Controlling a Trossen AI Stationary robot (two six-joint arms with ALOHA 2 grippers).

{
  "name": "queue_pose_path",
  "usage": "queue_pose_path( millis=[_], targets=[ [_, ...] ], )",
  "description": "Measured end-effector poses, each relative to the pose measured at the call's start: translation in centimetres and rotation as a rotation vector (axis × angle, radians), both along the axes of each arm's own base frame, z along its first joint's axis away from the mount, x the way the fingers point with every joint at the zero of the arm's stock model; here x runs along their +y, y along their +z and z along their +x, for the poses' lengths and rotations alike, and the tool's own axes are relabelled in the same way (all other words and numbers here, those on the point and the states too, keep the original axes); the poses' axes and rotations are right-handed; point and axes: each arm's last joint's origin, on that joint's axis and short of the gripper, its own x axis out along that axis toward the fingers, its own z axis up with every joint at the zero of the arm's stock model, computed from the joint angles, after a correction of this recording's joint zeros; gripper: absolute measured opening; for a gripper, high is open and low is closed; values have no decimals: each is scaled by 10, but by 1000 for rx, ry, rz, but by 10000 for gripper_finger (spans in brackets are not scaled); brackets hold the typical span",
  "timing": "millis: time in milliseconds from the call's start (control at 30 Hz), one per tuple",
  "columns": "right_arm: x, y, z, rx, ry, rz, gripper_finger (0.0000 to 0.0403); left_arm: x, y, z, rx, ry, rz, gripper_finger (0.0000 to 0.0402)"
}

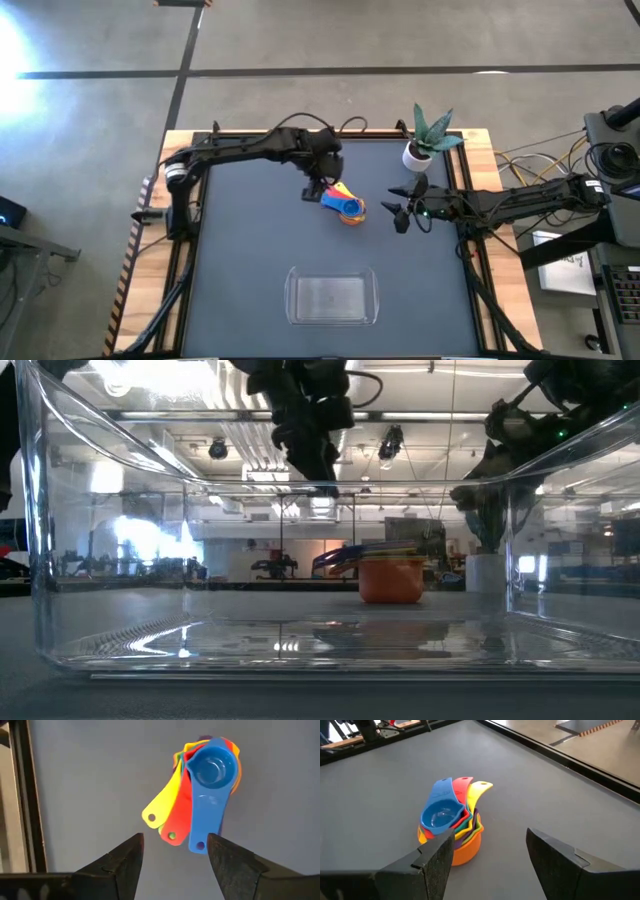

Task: Nest measuring cups in basket
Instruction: Adjust the stacked measuring cups on the table

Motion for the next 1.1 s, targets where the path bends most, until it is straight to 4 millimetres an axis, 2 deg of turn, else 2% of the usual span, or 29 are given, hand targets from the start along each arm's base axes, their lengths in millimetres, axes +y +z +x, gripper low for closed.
queue_pose_path(
  millis=[267, 567, 667, 833, 1100],
  targets=[
    [0, 0, 0, 1, -6, -5, 238, -12, -6, -31, -162, -7, 42, 175],
    [-1, 1, 0, -6, -16, -33, 238, -17, -14, -64, -274, 26, 55, 171],
    [-1, 3, 1, -23, -15, -36, 238, -18, -23, -67, -266, 26, 51, 171],
    [-1, 6, 2, -40, -12, -69, 238, -22, -25, -64, -287, -61, -88, 171],
    [-8, 12, 4, -96, -57, -99, 238, -20, -20, -64, -270, -39, -50, 196]
  ],
)
